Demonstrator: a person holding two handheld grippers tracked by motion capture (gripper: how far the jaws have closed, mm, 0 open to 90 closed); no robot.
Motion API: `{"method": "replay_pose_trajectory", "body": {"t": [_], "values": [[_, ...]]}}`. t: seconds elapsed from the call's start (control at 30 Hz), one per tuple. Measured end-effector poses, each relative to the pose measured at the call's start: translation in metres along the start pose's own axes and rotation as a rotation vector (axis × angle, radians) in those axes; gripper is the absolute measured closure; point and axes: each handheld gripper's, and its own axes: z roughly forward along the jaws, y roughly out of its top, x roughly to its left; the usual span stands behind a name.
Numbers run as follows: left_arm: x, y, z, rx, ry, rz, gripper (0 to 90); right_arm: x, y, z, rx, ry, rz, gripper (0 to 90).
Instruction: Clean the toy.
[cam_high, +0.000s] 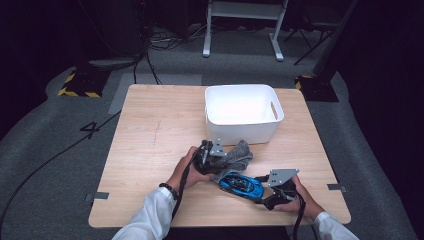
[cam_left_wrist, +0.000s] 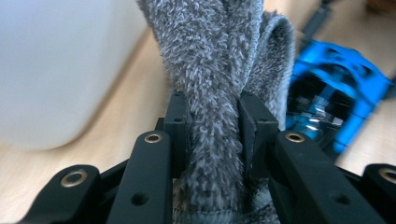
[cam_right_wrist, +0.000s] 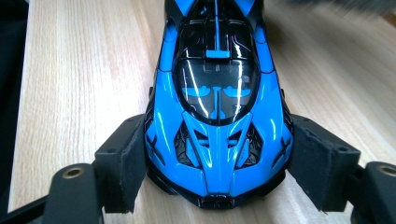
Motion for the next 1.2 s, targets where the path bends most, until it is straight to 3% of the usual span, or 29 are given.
{"method": "replay_pose_trajectory", "body": {"t": [0.07, 0.17, 0.27, 0.4, 0.57, 0.7, 0.83, 0.87, 0.97, 1.13, 1.2], "values": [[0.003, 0.001, 0.001, -0.006, -0.012, -0.014, 68.9, 0.000, 0.001, 0.001, -0.001, 0.005, -0.005, 26.2], [-0.003, 0.010, 0.010, 0.014, -0.054, 0.016, 68.8, 0.002, 0.004, 0.004, 0.000, 0.014, -0.019, 26.2], [-0.013, 0.020, 0.022, 0.071, -0.071, 0.077, 68.4, 0.004, 0.006, 0.005, 0.002, 0.018, -0.028, 26.2], [-0.018, 0.023, 0.035, 0.181, -0.091, 0.120, 68.8, 0.005, 0.006, 0.006, 0.007, 0.018, -0.038, 26.2], [-0.008, 0.020, 0.027, 0.219, -0.123, 0.091, 69.4, 0.004, 0.005, 0.004, 0.008, 0.026, -0.040, 26.2], [0.001, 0.017, 0.018, 0.217, -0.128, 0.071, 69.3, 0.003, 0.005, 0.004, 0.010, 0.030, -0.042, 26.2], [0.010, 0.011, 0.010, 0.220, -0.101, 0.051, 69.2, 0.001, 0.004, 0.003, 0.015, 0.036, -0.043, 26.2], [0.014, 0.004, 0.006, 0.249, -0.069, 0.053, 69.0, 0.000, 0.003, 0.002, 0.015, 0.036, -0.045, 26.2], [0.020, -0.008, 0.000, 0.245, -0.075, 0.019, 68.8, -0.001, 0.001, 0.000, 0.012, 0.039, -0.042, 26.1], [0.019, -0.019, -0.005, 0.233, -0.090, 0.012, 68.6, -0.002, -0.001, -0.002, 0.012, 0.036, -0.042, 26.2], [0.012, -0.024, -0.007, 0.249, -0.103, 0.025, 68.5, -0.002, -0.002, -0.003, 0.013, 0.027, -0.038, 26.2]]}}
